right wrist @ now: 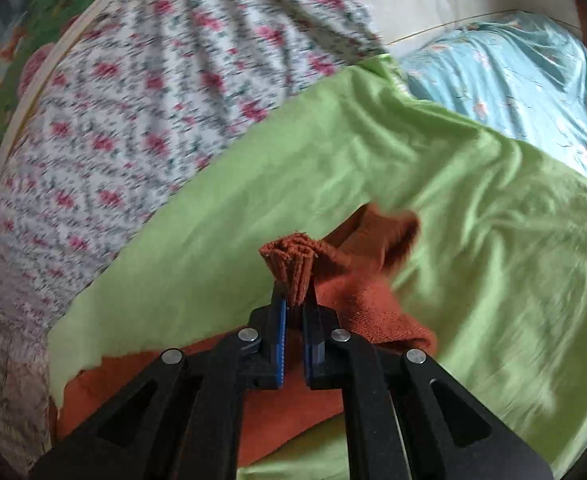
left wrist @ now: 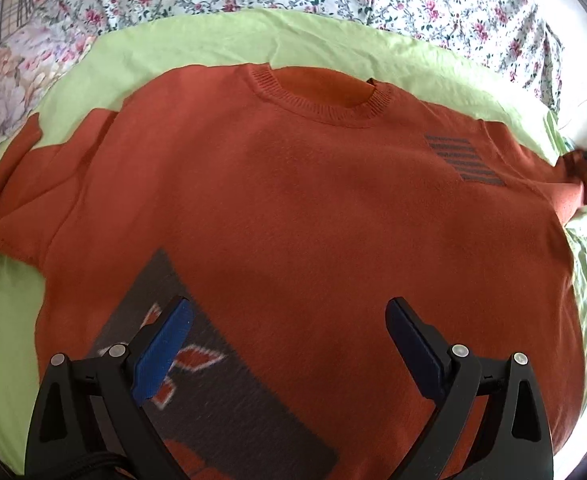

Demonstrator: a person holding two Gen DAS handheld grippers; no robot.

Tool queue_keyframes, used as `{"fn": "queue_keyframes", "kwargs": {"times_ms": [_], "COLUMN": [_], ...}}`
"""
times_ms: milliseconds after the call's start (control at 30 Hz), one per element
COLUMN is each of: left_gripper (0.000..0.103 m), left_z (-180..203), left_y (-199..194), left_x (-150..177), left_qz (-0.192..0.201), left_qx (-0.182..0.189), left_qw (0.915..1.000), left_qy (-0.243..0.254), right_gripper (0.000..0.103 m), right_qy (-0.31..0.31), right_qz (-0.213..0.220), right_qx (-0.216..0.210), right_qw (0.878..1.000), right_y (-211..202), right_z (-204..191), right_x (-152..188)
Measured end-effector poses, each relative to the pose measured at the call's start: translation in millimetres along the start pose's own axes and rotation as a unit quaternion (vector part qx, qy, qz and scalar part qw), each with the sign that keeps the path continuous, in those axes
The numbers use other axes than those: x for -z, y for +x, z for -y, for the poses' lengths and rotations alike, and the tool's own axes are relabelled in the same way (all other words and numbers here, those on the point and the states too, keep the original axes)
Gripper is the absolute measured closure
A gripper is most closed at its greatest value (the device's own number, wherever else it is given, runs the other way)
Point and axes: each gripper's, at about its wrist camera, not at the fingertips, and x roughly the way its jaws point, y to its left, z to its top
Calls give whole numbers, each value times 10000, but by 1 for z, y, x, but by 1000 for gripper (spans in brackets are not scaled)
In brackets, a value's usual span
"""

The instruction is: Fold small clothes

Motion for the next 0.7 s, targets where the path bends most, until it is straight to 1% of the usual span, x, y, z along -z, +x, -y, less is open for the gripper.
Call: {"fn": "queue_keyframes", "kwargs": {"times_ms": [67,133,167,233,333,400,500,600,700], "left_gripper": [5,5,5,5,5,5,5,5,5], "left_z": [-8,-18,-21,-34,-51,-62,-74,-82,-91], "left_y": [-4,-9,-10,-14,-16,-16,-17,-17,-14], "left_x": [3,7,7,9,10,11,14,15,13], "left_qz": [21,47,63,101,123,115,93,111,142], "left_qx": [30,60,73,95,150,204,243,240,409], "left_qw": [10000,9998,9997,9993,9982,9972,9963,9959,9943], "left_qy": [-58,-169,-217,-346,-563,-707,-816,-868,-978], "right_gripper": [96,96,96,96,96,96,96,96,96], "right_qy": [-242,-426,-546,-786,-1076,-1165,-1330,-1379,-1293], "right_qz": [-209,-468,-642,-949,-1498,-1828,-2262,-2635,-2980], "right_qx": [-517,-949,-1223,-1614,-2184,-2465,-2816,-2962,-3029], "right_qw": [9981,9935,9889,9792,9583,9446,9230,9076,8959], "right_y": [-2,1,6,16,39,54,71,93,117], "right_z": [-48,-92,-119,-164,-238,-276,-321,-350,-367], "right_x": [24,49,64,93,139,162,203,231,256]}}
